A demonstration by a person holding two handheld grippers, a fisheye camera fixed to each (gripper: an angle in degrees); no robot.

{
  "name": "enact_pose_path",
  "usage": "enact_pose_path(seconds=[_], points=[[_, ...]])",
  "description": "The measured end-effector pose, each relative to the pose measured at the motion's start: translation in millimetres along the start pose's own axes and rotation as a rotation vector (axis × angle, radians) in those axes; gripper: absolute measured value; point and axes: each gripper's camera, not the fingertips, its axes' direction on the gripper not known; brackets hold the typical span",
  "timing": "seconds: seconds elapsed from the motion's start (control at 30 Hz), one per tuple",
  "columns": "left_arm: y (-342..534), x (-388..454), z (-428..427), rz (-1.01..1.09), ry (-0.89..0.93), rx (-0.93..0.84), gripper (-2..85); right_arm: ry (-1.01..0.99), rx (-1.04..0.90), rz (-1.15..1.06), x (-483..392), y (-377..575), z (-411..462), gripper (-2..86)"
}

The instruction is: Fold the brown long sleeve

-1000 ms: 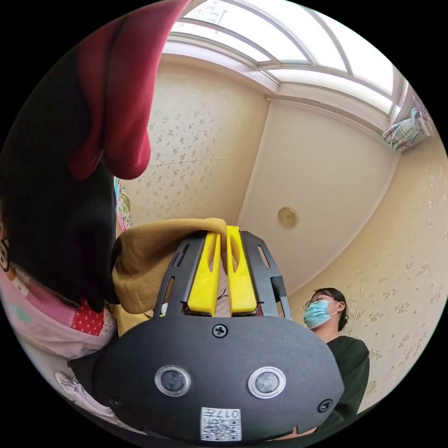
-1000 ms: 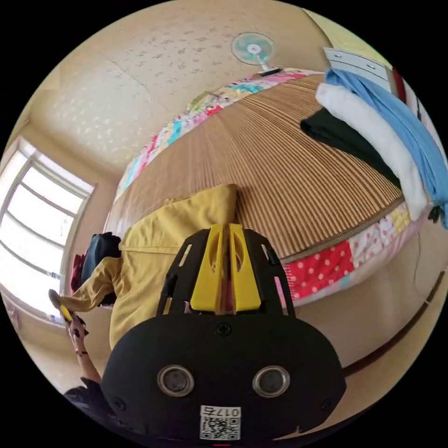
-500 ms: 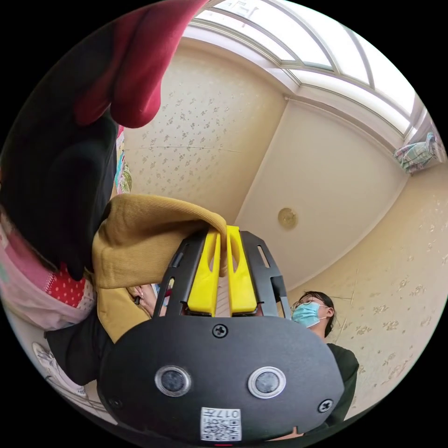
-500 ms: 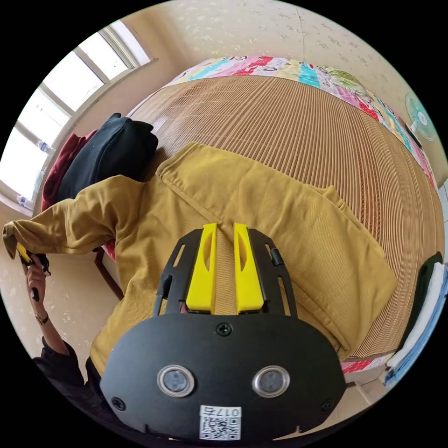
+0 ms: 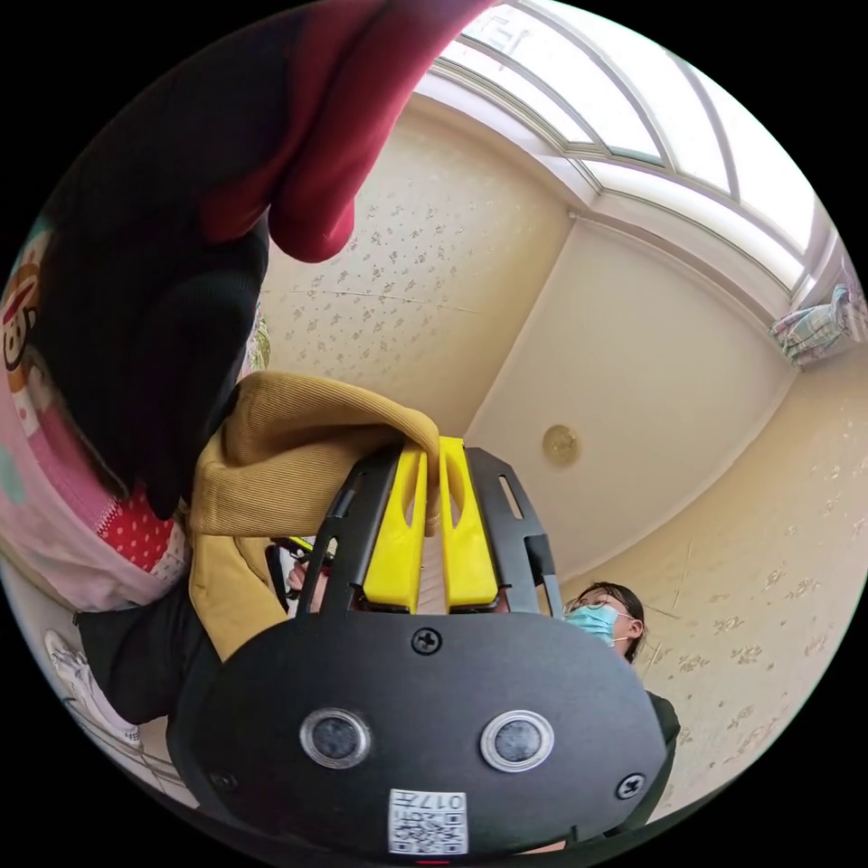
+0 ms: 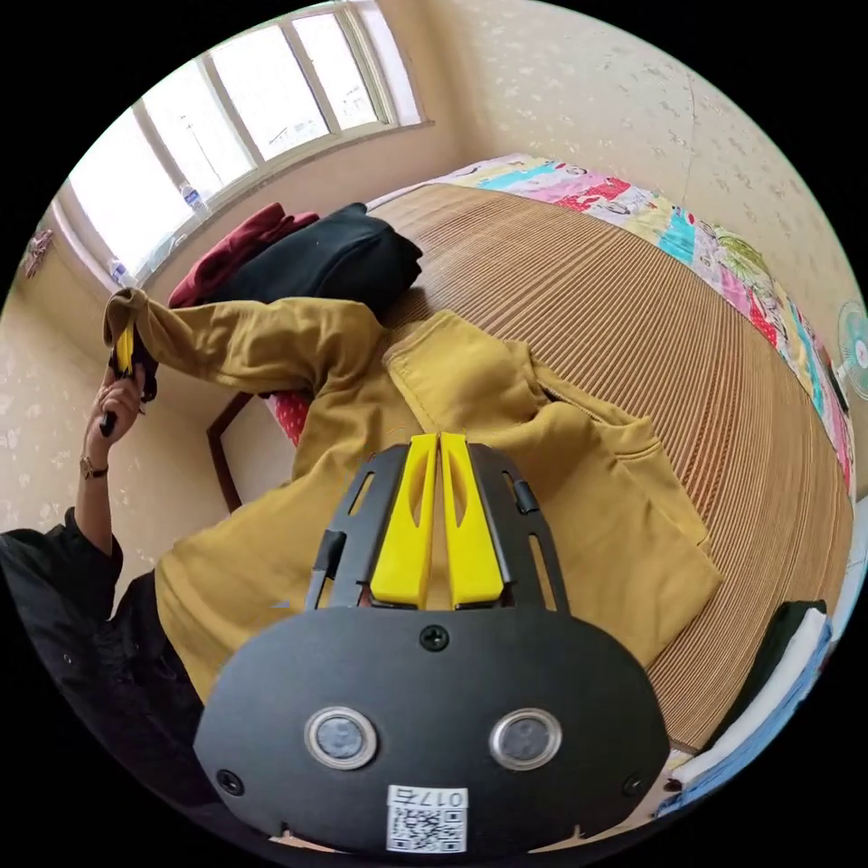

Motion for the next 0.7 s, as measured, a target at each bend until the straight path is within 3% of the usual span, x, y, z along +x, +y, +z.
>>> enact_pose_path(seconds=[0.17,0.3,0.47,0.6,0.7], points=[[-9,3,-1,0.002,0.055,0.022,-0.6,-0.015,0.025,0.048,11,10,1,2.4],[-16,7,3,0.014,0.023,-0.006,-0.6,0.117,0.103,-0.017,-17,-8,-14,6.3],[-17,-7,1,0.005,0.035,-0.016,-0.5,0.102,0.037,-0.109,-47,-52,30,8.6],[-18,-23,-12,-0.034,0.081,-0.004,-0.5,0.039,-0.110,0.091,-29,-94,93,7.6],[-22,-29,-26,-0.047,0.118,-0.010,-0.5,0.027,-0.073,0.111,-28,-104,93,5.2]])
